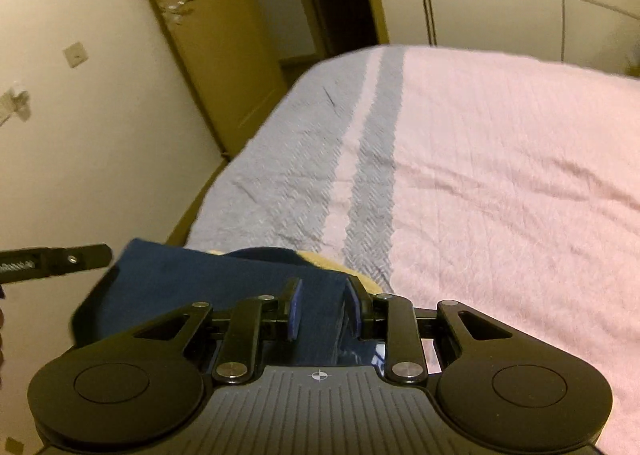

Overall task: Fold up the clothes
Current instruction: 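Lower the folded jeans onto the navy fleece stack with both grippers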

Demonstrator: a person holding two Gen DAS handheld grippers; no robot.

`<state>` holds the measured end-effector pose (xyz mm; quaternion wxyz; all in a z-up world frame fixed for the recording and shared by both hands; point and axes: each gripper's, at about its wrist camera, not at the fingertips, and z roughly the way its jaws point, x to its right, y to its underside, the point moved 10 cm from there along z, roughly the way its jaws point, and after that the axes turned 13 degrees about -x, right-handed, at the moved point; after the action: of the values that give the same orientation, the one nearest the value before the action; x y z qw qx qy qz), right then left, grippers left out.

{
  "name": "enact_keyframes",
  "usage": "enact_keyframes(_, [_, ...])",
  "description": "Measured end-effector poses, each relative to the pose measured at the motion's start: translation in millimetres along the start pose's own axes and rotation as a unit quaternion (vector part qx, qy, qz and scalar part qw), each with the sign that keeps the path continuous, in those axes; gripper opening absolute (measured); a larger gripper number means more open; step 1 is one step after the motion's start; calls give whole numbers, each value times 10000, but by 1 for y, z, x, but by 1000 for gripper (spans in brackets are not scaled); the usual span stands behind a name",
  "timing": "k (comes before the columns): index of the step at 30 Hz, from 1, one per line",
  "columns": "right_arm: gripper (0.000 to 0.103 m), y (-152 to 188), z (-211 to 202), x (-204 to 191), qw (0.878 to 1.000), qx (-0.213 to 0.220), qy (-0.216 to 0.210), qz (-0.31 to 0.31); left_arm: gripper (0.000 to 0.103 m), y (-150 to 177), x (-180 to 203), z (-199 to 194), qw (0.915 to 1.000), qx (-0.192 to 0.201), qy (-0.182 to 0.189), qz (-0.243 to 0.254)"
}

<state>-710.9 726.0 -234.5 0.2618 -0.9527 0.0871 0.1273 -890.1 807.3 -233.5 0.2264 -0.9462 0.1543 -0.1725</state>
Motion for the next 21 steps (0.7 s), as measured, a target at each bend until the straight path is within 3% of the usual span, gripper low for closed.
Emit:
enact_keyframes(2, [28,3,21,2,9997,-199,0,135,20,3,-11,28,9997,-139,-77,-197])
enact_keyframes(6, [28,14,53,13,9971,-561,-180,472,35,12,-38,52,9948,-69,387,-937])
enact_keyframes(8, [28,9,50,18,9960,-586,-341,585,36,16,-47,53,9908,-41,596,-1211])
enact_keyframes(15, [28,21,-23,-3,9981,-224,-440,356,26,20,-33,-13,9965,151,168,-806])
enact_keyframes(18, [28,54,-56,-23,9986,-313,-427,-97,26,41,-22,-42,9979,-34,-49,-648])
enact_keyframes(21, [28,87,-72,-43,9965,-462,-346,-599,26,72,-6,-59,9978,-285,-41,-604])
